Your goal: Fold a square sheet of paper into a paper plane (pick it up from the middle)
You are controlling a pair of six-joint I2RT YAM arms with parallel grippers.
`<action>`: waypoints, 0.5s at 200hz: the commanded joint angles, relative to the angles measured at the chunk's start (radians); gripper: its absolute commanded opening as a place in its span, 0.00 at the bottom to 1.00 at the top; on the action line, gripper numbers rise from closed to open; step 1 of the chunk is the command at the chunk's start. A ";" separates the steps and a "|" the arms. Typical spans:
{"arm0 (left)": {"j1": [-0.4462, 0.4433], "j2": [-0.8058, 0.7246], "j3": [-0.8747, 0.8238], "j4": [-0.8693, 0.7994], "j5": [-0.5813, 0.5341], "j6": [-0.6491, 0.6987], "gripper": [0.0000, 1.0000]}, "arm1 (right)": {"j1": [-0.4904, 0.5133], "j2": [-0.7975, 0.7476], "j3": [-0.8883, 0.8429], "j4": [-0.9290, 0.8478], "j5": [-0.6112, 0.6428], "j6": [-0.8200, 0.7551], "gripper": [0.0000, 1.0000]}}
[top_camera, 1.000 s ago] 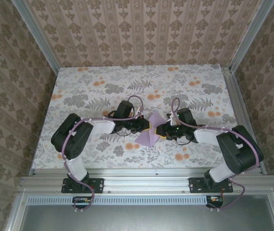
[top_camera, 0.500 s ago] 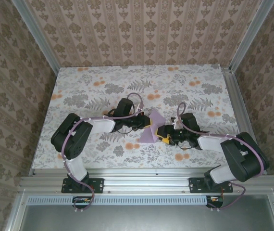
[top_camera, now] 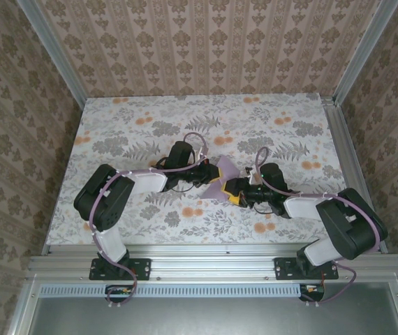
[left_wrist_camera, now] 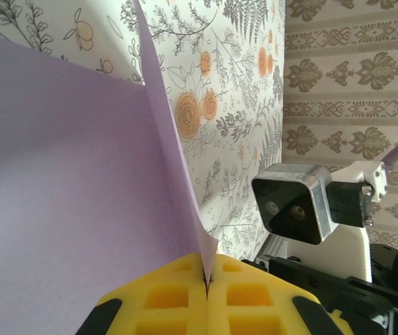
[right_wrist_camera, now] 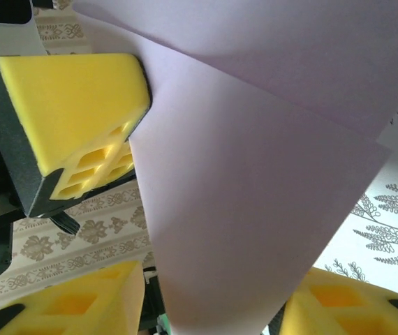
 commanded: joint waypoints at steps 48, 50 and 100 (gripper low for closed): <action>0.036 -0.033 -0.064 0.070 -0.005 -0.029 0.06 | 0.004 0.042 -0.042 0.169 -0.006 0.098 0.47; 0.036 -0.032 -0.065 0.072 -0.003 -0.029 0.06 | 0.003 0.042 -0.043 0.170 -0.006 0.099 0.48; 0.040 -0.024 -0.078 0.108 0.004 -0.048 0.06 | 0.004 0.041 -0.064 0.221 0.006 0.153 0.51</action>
